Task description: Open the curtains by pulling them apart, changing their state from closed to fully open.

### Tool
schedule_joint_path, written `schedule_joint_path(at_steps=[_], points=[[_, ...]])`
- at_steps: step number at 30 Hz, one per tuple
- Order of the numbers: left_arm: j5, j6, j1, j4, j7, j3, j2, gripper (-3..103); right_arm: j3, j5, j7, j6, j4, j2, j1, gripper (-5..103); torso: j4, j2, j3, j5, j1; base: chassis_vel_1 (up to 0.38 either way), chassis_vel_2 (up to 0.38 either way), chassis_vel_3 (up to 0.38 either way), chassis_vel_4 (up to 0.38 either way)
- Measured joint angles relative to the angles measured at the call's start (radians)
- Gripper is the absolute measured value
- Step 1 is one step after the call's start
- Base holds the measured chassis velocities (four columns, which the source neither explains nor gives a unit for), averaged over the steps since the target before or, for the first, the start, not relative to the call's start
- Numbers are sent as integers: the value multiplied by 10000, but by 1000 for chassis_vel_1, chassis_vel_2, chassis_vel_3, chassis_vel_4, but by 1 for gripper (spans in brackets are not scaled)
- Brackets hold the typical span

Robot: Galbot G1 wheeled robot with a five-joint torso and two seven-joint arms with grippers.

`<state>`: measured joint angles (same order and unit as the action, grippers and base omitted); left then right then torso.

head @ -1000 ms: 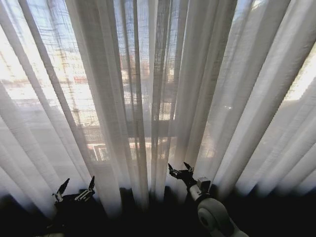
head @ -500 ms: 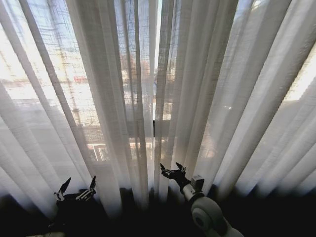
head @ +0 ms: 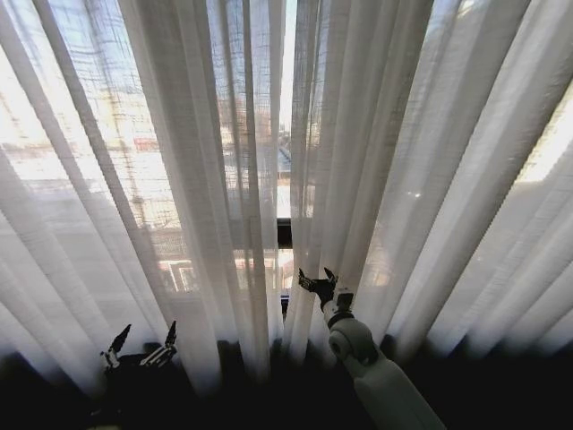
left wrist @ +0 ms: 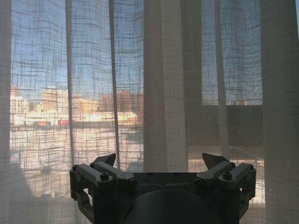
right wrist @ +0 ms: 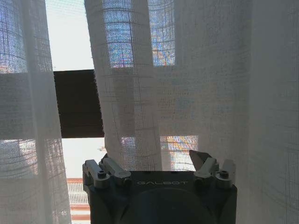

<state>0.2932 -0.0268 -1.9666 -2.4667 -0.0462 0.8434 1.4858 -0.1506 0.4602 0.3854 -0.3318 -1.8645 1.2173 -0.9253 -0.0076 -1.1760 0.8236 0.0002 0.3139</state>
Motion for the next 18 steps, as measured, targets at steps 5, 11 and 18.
schedule_joint_path(at_steps=[5,11,18], points=[[-58,-1,14,-76,-3,-21,149,100,-28,13,34,2,45,-88,143,66,0,0,0,1,1,0,0,0,0],[-58,-6,10,-77,-3,27,196,100,-3,64,147,3,-19,-124,193,44,0,0,0,0,0,0,0,0,0],[-87,-87,-54,-54,-39,31,277,100,-32,74,201,5,-51,-121,194,23,-1,0,0,0,0,0,0,0,0]])
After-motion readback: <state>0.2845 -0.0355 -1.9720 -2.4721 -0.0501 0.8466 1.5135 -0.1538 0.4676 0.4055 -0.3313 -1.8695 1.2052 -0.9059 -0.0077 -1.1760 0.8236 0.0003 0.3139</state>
